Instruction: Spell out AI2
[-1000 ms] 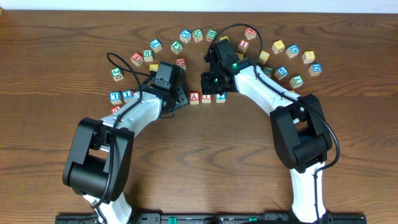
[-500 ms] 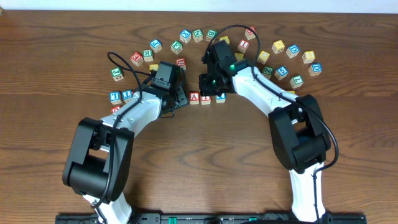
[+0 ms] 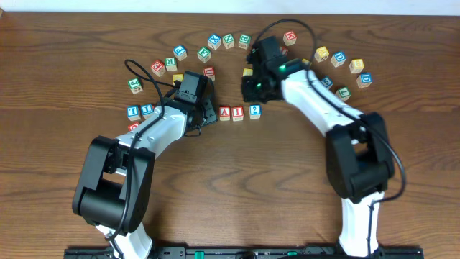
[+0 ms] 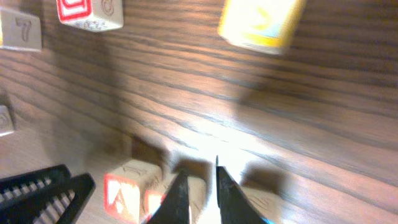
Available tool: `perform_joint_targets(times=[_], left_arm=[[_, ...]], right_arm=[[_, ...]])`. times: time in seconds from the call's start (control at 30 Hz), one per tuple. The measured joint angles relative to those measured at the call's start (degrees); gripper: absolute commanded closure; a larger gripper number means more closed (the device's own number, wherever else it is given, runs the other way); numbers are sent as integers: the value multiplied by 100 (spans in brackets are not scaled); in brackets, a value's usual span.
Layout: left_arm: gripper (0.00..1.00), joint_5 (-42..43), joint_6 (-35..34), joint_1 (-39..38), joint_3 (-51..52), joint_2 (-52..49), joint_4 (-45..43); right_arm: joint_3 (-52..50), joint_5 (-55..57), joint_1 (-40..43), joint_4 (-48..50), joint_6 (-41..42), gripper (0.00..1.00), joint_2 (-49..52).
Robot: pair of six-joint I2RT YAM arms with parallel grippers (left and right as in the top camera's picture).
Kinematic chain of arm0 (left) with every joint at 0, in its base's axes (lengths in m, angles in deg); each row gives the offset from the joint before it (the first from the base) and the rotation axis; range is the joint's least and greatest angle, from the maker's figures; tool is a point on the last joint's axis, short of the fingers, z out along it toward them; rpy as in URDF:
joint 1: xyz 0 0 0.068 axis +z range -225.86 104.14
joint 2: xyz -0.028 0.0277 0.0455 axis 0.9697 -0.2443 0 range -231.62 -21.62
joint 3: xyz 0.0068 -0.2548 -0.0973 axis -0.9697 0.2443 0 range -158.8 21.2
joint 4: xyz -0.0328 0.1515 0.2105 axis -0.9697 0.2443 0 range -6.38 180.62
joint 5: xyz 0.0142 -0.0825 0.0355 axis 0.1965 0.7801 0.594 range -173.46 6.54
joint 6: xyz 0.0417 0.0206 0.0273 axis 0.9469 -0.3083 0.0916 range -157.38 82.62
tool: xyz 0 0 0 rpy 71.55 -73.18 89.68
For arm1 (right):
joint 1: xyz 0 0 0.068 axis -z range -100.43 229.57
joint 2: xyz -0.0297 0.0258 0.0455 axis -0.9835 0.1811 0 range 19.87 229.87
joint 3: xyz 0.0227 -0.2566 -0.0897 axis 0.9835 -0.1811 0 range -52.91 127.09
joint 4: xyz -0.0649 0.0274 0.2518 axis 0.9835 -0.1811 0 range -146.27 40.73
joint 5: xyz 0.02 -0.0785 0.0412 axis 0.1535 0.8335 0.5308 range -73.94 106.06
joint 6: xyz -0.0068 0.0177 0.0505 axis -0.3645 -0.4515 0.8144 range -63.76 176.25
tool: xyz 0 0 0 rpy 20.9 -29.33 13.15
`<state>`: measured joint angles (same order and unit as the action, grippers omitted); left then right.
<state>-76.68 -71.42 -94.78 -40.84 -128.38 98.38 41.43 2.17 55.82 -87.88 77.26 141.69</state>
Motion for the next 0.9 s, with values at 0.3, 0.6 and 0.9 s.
perform_joint_targets(times=[0.3,0.6,0.9], left_arm=[[52,-116,120,0,0,2,-7],[52,-116,214,0,0,2,-11],[52,-116,240,0,0,0,-26]], right_arm=[[-129,881,101,-612,538,99,-254],[-518,1185,98,-448,723,99,-254],[-953,1102,-66,68,748,99,-254]])
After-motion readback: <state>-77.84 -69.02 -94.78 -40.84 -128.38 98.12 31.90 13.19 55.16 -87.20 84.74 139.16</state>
